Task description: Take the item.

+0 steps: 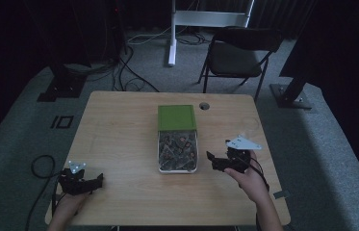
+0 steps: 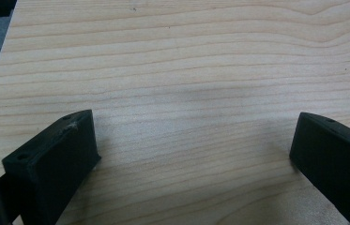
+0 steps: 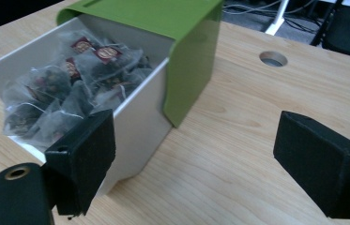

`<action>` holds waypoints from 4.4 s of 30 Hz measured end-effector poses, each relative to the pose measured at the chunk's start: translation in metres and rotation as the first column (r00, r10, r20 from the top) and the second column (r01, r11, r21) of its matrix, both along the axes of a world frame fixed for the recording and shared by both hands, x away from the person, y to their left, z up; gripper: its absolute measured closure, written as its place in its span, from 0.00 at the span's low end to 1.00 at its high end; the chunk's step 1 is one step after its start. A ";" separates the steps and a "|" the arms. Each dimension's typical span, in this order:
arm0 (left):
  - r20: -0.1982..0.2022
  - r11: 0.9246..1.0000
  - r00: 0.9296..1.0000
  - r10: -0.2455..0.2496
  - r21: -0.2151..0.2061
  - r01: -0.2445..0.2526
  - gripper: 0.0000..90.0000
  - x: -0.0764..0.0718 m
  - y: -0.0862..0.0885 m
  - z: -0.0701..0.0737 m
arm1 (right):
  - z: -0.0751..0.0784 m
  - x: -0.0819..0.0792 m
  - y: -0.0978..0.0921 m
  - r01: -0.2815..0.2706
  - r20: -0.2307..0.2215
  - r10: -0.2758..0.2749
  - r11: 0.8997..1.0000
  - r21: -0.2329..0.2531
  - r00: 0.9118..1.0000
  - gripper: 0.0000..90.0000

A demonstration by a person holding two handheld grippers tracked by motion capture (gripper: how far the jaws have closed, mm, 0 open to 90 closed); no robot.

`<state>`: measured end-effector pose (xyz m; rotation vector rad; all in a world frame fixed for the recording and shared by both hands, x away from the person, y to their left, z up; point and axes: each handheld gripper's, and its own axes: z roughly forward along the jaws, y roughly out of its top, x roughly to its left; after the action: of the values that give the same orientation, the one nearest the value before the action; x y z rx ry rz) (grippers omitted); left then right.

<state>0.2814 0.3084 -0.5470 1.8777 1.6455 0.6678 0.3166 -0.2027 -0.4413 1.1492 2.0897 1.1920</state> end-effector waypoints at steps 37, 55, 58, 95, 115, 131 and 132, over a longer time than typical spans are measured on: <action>0.000 1.000 1.000 0.000 0.000 0.000 0.02 0.000 0.000 0.000 | -0.003 0.003 0.065 -0.242 0.009 0.242 0.970 -0.014 0.970 0.15; 0.000 1.000 1.000 0.000 0.000 0.000 0.02 0.000 0.000 0.000 | -0.014 0.008 0.095 -0.424 -0.052 0.423 0.905 -0.015 0.905 0.33; 0.001 1.000 1.000 0.001 -0.001 -0.001 0.02 0.000 0.000 0.000 | -0.014 0.010 0.098 -0.411 -0.047 0.410 0.912 -0.007 0.911 0.36; 0.001 1.000 1.000 0.001 -0.001 -0.001 0.02 0.000 0.000 0.000 | -0.034 0.032 0.133 -0.345 -0.074 0.342 0.937 -0.044 0.937 0.67; 0.001 1.000 1.000 0.001 -0.001 -0.001 0.02 0.000 0.000 0.000 | -0.027 0.027 0.129 -0.322 -0.035 0.321 0.947 -0.016 0.946 0.92; 0.001 1.000 1.000 0.000 0.000 0.000 0.02 0.000 0.000 0.000 | -0.003 0.023 0.112 -0.316 0.022 0.315 0.948 0.048 0.949 0.93; 0.001 1.000 1.000 0.000 0.000 0.000 0.02 0.000 0.000 0.000 | -0.002 0.023 0.111 -0.316 0.024 0.315 0.947 0.049 0.949 0.93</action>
<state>0.2815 0.3084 -0.5470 1.8768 1.6453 0.6692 0.3393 -0.0915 -0.4430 0.8412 2.3040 1.4003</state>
